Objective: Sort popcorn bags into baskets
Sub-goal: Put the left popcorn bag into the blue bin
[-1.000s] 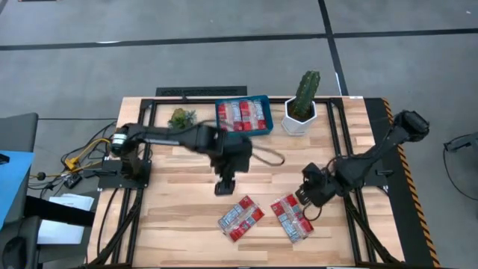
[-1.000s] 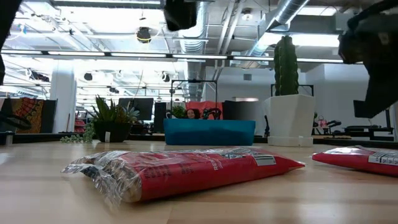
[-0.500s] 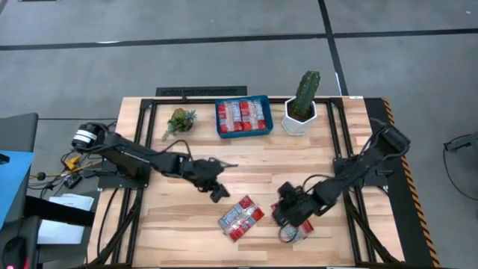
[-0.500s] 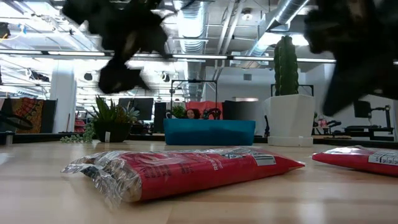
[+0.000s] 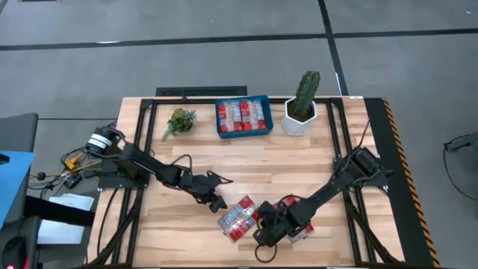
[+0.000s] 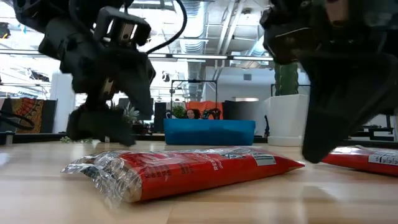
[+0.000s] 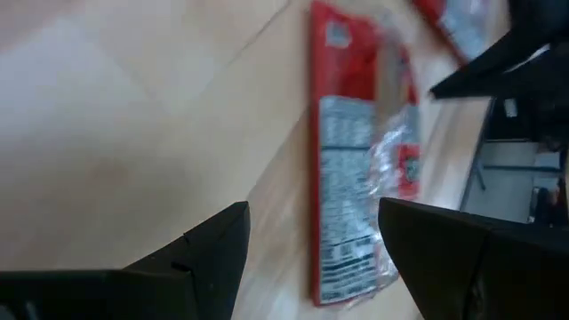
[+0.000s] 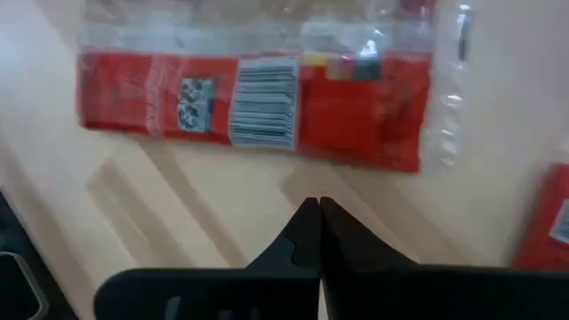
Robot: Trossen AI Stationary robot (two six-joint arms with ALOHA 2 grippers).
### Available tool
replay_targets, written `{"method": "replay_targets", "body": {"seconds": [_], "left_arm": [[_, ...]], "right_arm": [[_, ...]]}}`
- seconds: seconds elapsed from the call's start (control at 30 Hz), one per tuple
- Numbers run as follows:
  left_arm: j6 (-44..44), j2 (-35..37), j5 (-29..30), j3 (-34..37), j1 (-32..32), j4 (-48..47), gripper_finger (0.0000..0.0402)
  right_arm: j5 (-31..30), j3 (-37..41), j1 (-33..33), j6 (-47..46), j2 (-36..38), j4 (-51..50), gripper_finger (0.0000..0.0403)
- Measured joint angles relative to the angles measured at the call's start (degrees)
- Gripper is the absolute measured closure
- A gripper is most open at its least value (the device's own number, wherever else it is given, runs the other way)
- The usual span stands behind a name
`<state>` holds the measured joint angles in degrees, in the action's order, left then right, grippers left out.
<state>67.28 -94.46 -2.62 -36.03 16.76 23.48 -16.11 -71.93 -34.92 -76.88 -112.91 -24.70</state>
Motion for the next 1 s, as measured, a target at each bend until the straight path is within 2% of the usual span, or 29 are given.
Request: {"method": "replay_targets", "body": {"seconds": [0.27, 0.63, 0.87, 1.0], "left_arm": [[3.9, -7.9, -1.2, -0.2, 1.2, 9.2, 0.0164], [3.9, -8.5, -1.2, -0.4, 1.5, 9.6, 0.0164], [4.6, -8.6, -1.1, -0.4, 1.5, 9.6, 0.0164], [4.8, -8.6, -1.0, -0.4, 1.6, 9.7, 0.0164]], "right_arm": [[1.0, -1.9, 1.0, 0.9, -3.4, 2.3, 0.0393], [2.6, -1.8, 5.9, 7.8, -4.3, 5.0, 0.0384], [-3.8, -1.5, 10.6, 15.3, -4.8, 9.6, 0.0392], [-4.8, -1.5, 12.8, 16.0, -4.8, 9.6, 0.0385]]}}
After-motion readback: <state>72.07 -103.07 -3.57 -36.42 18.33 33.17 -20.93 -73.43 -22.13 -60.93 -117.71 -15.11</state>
